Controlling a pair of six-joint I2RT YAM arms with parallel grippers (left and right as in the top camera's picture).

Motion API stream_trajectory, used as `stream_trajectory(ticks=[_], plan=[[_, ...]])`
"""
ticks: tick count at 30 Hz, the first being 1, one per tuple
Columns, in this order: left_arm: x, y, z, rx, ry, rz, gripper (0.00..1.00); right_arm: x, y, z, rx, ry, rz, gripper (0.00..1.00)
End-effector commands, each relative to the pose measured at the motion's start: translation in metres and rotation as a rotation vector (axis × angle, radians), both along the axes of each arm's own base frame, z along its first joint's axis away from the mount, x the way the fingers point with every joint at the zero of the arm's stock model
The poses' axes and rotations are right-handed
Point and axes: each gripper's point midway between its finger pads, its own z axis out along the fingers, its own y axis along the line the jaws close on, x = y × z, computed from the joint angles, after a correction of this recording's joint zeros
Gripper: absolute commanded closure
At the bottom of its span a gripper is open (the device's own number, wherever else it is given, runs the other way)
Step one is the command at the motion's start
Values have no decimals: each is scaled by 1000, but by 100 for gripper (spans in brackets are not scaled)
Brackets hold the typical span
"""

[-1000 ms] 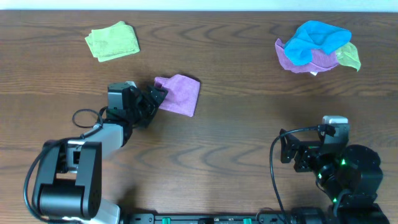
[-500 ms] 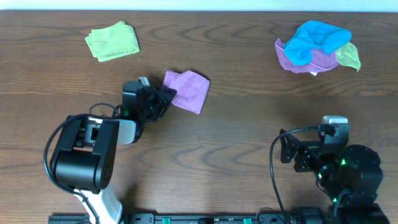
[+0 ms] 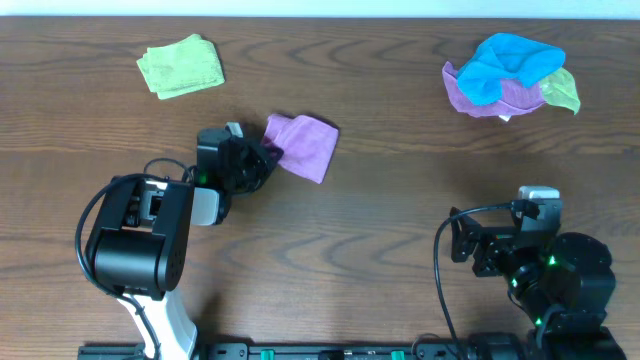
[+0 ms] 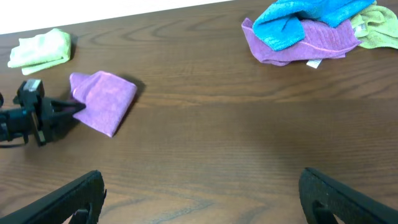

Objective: Fold the cloth
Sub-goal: 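Reach the left gripper to the folded purple square and grasp it, then lift the purple square and carry it to the yellow-green cloth at top left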

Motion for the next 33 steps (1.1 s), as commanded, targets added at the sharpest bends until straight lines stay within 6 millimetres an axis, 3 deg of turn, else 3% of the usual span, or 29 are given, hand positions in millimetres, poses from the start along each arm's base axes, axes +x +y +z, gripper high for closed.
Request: stream_trajectory(ticks=[1, 9, 19, 27, 33], plan=[[14, -8, 17, -47, -37, -35, 94, 0, -3, -1, 9, 4, -20, 1], [48, -16, 73, -131, -112, -38, 94, 0, -3, -1, 9, 4, -20, 1], [107, 11, 159, -163, -131, 29, 94, 0, -2, -1, 9, 4, -19, 1], [146, 70, 216, 44, -205, 156, 94, 0, -3, -1, 9, 4, -20, 1], [163, 113, 227, 158, -256, 289, 94, 0, -3, -1, 9, 4, -20, 1]])
